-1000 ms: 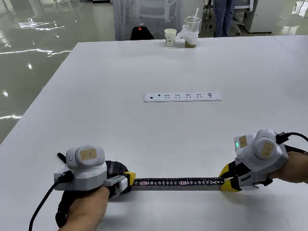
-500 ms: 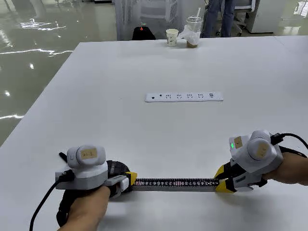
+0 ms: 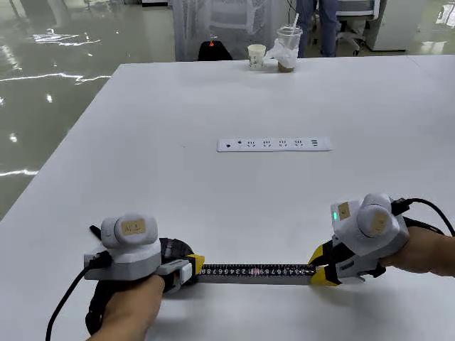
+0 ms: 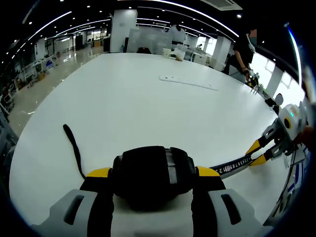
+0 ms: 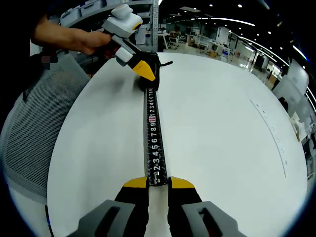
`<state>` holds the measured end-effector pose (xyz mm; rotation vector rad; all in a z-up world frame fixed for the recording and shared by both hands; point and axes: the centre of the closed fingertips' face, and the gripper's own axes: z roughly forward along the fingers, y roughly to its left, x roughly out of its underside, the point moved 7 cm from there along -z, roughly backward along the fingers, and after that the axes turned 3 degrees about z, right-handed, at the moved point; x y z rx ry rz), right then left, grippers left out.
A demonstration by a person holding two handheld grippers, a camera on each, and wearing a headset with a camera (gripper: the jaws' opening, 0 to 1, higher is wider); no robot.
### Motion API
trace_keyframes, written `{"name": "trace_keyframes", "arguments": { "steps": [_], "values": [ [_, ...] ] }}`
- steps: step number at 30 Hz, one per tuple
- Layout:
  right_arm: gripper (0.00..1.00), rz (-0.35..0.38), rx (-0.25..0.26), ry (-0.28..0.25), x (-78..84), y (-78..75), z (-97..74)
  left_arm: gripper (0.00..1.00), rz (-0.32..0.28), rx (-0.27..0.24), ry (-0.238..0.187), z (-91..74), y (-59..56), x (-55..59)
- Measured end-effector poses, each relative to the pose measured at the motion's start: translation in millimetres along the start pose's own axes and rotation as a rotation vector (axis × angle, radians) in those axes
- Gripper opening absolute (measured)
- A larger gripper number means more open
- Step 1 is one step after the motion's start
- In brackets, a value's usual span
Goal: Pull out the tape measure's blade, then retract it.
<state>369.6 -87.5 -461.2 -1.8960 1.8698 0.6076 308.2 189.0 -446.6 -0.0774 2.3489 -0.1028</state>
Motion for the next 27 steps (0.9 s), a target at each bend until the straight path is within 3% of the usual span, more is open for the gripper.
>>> {"name": "trace_keyframes", "arguments": {
  "steps": [27],
  "values": [
    [0.11,-0.005,-0.009,-0.025,-18.9,2.6,12.8,0.59,-0.009,0.011,0.005,-0.4,0.9,-0.2]
  ]
}}
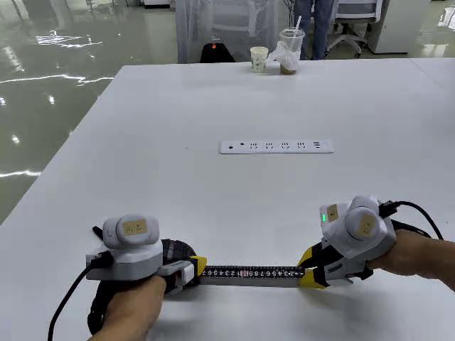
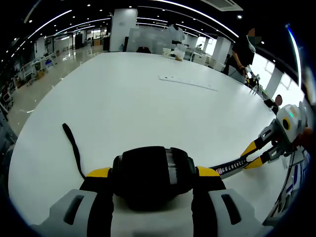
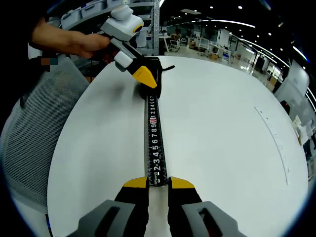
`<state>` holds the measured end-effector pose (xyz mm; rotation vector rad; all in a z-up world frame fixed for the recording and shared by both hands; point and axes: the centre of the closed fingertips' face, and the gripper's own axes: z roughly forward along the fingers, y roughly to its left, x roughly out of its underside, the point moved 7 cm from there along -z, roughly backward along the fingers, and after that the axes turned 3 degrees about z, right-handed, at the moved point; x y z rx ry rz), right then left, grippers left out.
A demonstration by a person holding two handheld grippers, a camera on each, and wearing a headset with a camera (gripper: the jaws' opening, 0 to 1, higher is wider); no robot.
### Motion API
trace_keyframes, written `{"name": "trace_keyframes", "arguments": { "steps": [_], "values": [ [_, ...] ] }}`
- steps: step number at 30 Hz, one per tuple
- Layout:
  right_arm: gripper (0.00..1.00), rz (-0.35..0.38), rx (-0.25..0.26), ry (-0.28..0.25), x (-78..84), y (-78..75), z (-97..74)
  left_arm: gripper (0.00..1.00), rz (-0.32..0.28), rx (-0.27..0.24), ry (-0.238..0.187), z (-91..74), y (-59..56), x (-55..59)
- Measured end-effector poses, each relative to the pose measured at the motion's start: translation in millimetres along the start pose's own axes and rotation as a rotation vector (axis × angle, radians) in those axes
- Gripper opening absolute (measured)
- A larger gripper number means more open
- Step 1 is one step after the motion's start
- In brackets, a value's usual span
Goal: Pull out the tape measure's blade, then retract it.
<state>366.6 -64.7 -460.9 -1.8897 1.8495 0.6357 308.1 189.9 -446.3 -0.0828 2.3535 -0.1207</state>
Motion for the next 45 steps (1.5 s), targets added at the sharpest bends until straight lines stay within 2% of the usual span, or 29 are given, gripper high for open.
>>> {"name": "trace_keyframes", "arguments": {
  "steps": [27,45],
  "values": [
    [0.11,-0.006,-0.013,-0.028,-20.2,2.3,13.9,0.59,-0.008,0.006,0.004,0.5,1.0,-0.3],
    [0.11,-0.013,-0.018,-0.031,-27.8,1.3,20.7,0.59,-0.010,0.009,0.004,1.2,1.6,-0.4]
  ]
}}
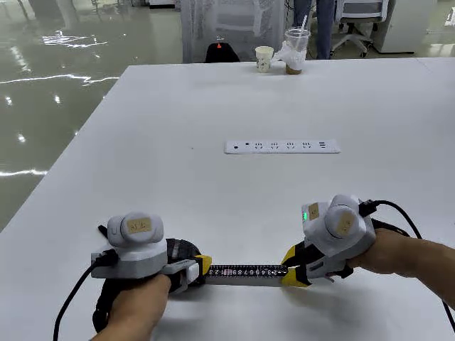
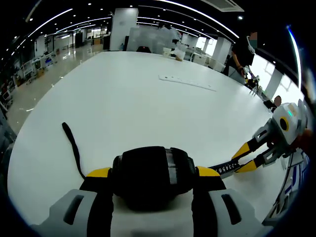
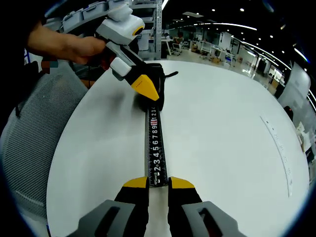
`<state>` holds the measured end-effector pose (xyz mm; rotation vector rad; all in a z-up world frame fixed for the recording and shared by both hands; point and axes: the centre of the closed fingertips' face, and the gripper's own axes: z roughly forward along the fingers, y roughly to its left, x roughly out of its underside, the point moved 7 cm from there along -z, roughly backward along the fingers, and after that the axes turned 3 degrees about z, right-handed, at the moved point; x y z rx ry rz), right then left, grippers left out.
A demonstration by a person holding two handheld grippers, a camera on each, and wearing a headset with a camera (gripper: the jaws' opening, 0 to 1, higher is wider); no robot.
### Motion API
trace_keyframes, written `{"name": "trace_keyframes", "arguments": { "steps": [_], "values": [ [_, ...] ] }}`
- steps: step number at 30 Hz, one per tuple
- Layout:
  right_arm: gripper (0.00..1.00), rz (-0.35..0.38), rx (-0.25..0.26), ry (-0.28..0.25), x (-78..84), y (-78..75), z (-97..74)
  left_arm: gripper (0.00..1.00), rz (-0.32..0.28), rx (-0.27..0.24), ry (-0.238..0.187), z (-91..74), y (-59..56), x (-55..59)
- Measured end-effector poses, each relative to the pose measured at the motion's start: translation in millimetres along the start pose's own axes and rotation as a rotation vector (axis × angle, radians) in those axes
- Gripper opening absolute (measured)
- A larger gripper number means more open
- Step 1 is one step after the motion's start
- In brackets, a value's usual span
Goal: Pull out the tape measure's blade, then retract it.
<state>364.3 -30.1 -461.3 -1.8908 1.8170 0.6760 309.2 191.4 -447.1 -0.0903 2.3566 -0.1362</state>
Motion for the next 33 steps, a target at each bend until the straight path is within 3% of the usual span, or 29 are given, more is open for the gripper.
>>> {"name": "trace_keyframes", "arguments": {
  "steps": [33],
  "values": [
    [0.11,0.001,-0.013,-0.030,-18.6,1.5,17.4,0.59,-0.005,0.003,0.004,-0.9,-0.6,-0.8]
  ]
}}
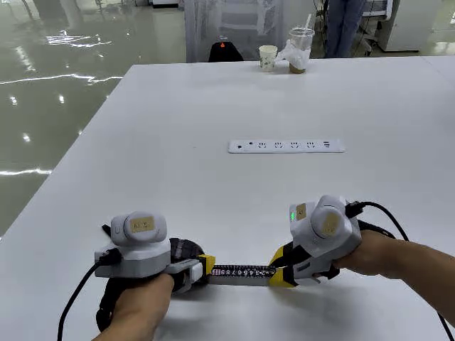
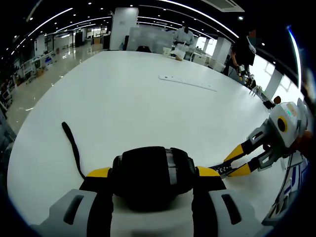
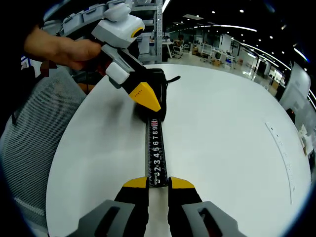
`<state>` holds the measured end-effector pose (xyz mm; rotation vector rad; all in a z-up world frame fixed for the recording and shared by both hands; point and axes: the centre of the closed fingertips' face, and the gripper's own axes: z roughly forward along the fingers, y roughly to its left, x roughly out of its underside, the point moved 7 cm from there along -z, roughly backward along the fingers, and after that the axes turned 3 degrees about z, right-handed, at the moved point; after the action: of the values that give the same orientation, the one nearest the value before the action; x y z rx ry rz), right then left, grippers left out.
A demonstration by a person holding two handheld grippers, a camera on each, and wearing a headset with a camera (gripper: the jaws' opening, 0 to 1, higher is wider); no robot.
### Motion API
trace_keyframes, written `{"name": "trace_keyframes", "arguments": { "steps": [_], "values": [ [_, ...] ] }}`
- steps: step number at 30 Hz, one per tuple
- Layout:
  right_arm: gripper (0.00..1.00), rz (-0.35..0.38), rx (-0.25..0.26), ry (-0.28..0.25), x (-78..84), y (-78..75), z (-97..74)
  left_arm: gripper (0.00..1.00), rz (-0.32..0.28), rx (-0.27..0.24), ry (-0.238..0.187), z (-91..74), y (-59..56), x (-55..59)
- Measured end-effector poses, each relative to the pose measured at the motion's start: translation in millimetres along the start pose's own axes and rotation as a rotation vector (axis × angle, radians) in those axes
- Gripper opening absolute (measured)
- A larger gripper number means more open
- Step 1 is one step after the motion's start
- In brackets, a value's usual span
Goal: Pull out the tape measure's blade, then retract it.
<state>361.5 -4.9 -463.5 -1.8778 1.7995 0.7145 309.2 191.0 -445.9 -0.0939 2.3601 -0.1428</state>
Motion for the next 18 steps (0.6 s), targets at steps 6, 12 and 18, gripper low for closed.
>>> {"name": "trace_keyframes", "arguments": {
  "steps": [6,12,18],
  "values": [
    [0.11,0.000,-0.003,-0.007,-4.6,1.0,3.9,0.59,-0.003,0.001,0.000,-0.2,0.1,-0.2],
    [0.11,0.000,-0.007,-0.013,-8.6,1.9,8.7,0.59,-0.004,0.003,0.001,0.0,0.4,-0.1],
    [0.11,-0.001,-0.008,-0.019,-12.8,1.6,13.1,0.59,-0.008,0.005,0.002,0.0,0.8,-0.2]
  ]
}}
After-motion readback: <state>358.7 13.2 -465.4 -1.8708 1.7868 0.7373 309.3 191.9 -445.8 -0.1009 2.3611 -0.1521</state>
